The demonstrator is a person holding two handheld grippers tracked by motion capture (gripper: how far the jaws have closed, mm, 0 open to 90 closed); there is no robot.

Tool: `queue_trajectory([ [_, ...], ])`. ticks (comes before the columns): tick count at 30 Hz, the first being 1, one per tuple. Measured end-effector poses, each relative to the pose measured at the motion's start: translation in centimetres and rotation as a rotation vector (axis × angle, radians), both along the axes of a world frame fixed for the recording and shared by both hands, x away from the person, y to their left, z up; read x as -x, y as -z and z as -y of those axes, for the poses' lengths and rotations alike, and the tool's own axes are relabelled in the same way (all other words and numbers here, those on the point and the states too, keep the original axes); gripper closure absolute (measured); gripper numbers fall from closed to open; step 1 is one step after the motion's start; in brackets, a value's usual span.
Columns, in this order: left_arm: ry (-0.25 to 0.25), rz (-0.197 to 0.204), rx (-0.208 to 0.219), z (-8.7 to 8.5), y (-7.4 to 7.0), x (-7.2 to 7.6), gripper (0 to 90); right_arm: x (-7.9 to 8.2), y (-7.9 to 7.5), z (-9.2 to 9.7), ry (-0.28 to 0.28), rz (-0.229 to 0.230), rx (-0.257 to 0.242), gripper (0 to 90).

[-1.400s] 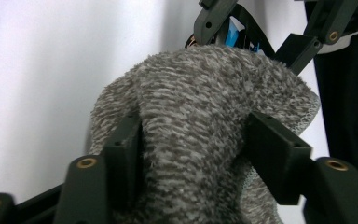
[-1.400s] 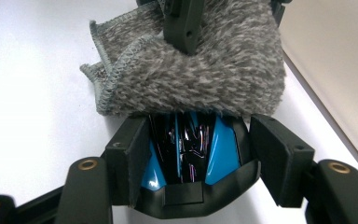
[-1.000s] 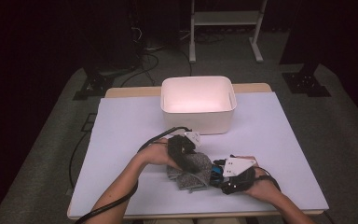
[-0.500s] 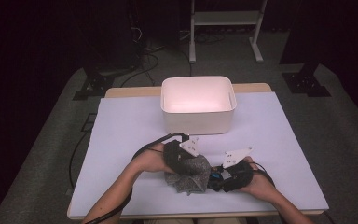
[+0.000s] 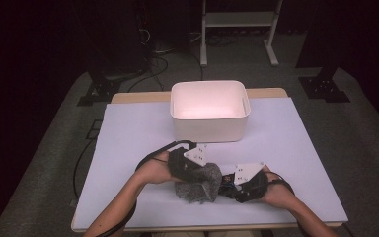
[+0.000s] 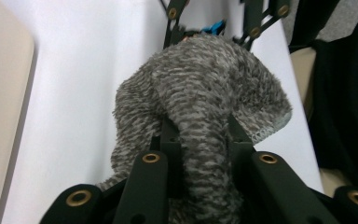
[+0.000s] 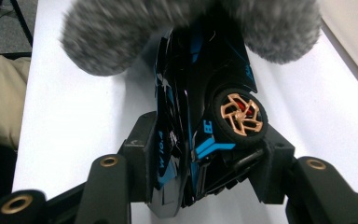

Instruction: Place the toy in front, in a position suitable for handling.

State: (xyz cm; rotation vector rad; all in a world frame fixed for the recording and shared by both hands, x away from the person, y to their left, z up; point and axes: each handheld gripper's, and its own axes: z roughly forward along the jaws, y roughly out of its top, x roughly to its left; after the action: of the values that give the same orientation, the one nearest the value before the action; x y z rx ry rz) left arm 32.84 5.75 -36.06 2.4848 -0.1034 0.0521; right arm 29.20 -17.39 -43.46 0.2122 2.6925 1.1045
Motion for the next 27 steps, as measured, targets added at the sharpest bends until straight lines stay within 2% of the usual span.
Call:
queue_trajectory([
  [2,0.010,-0.018,0.027,0.4,-0.3,0.1,76.0,0.0,0.2,0.1,-0.010,0.010,-0.009,49.6],
  [4,0.027,-0.017,0.032,1.3,-0.5,0.3,76.0,0.0,0.0,0.1,-0.023,0.022,-0.013,49.7],
  [6,0.047,0.003,-0.007,2.8,-0.4,0.6,76.0,0.0,-0.1,0.1,-0.029,0.029,-0.016,49.7],
  [9,0.055,0.004,-0.026,4.6,-0.1,0.5,76.0,0.0,-0.2,0.0,-0.041,0.035,-0.030,49.8],
  [12,0.058,-0.001,-0.063,5.8,0.6,0.5,76.1,0.0,0.2,0.2,-0.037,0.021,-0.025,50.3],
  [14,0.067,-0.003,-0.070,6.0,0.8,0.6,76.6,-0.1,0.7,0.5,-0.039,0.014,-0.031,50.7],
  [18,0.054,-0.005,-0.073,5.2,0.6,0.6,76.7,-0.2,0.6,0.6,-0.053,0.006,-0.027,51.4],
  [20,0.015,-0.012,-0.075,3.6,0.6,0.4,76.7,-0.3,0.6,0.8,-0.053,-0.011,-0.032,51.6],
  [21,0.015,-0.012,-0.075,3.6,0.6,0.4,76.7,-0.3,0.6,0.8,-0.054,-0.016,-0.033,51.7],
  [22,-0.005,-0.015,-0.069,2.3,0.6,0.3,76.7,-0.4,0.6,0.8,-0.058,-0.017,-0.030,51.8],
  [27,-0.045,-0.028,-0.055,-0.6,0.6,0.4,76.6,-0.4,0.5,0.9,-0.068,-0.017,-0.016,52.2],
])
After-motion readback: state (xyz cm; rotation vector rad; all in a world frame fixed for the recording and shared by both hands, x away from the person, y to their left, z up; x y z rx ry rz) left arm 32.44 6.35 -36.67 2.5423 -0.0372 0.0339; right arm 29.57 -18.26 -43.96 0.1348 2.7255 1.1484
